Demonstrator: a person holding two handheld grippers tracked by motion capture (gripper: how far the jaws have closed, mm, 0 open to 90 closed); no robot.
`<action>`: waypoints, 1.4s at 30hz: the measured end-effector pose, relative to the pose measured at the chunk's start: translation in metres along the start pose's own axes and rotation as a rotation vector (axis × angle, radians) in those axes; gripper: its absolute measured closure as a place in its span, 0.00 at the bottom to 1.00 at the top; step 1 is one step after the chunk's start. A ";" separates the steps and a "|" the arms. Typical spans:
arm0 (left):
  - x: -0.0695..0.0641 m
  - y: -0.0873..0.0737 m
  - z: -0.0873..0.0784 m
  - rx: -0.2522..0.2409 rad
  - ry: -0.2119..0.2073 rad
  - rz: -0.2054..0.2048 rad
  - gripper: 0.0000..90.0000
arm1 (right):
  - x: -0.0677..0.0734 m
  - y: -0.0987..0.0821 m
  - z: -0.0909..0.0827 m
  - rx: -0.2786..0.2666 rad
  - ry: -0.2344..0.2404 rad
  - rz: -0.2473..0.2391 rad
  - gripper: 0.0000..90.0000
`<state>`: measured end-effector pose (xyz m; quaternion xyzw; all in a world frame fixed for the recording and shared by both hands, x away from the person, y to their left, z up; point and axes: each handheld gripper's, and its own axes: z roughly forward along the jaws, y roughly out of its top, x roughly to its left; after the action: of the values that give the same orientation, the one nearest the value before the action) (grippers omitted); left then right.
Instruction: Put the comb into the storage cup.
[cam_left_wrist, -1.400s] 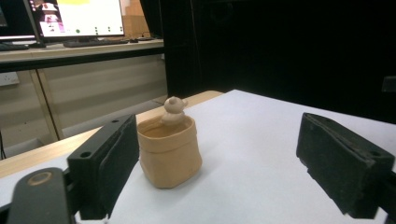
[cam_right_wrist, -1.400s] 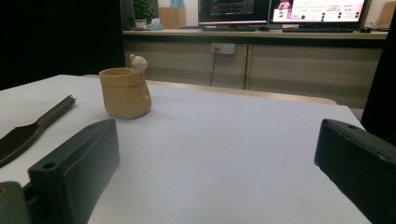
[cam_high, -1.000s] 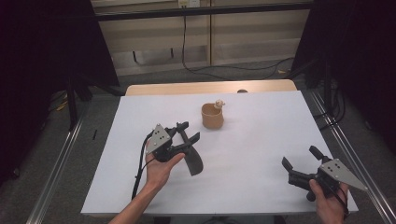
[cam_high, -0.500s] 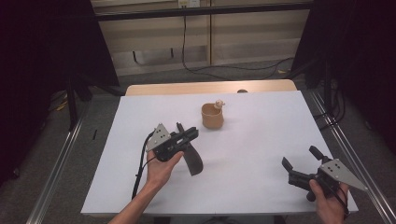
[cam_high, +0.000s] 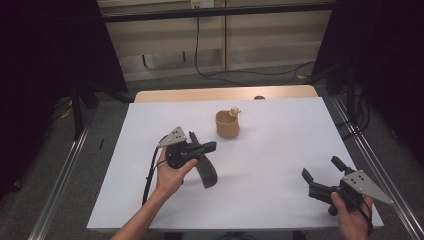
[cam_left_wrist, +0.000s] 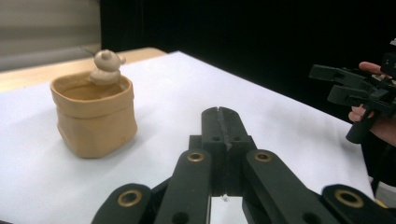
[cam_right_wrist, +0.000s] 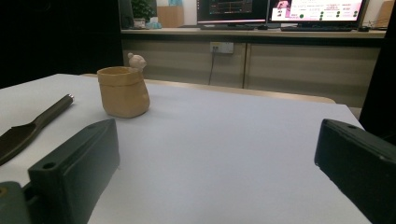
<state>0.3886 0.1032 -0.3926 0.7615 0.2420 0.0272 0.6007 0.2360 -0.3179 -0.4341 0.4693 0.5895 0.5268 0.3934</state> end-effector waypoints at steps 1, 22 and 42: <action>-0.001 0.002 0.001 0.010 -0.001 0.019 1.00 | 0.000 0.000 0.000 0.001 0.000 0.000 0.00; 0.012 -0.005 0.037 0.362 0.045 -0.009 1.00 | 0.000 -0.001 0.000 0.002 0.004 -0.011 0.00; 0.015 -0.021 0.052 0.535 0.078 -0.025 1.00 | 0.001 -0.001 0.000 0.005 0.011 -0.013 0.00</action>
<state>0.4122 0.0658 -0.4304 0.8884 0.2732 -0.0158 0.3686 0.2359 -0.3168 -0.4348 0.4635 0.5960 0.5253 0.3924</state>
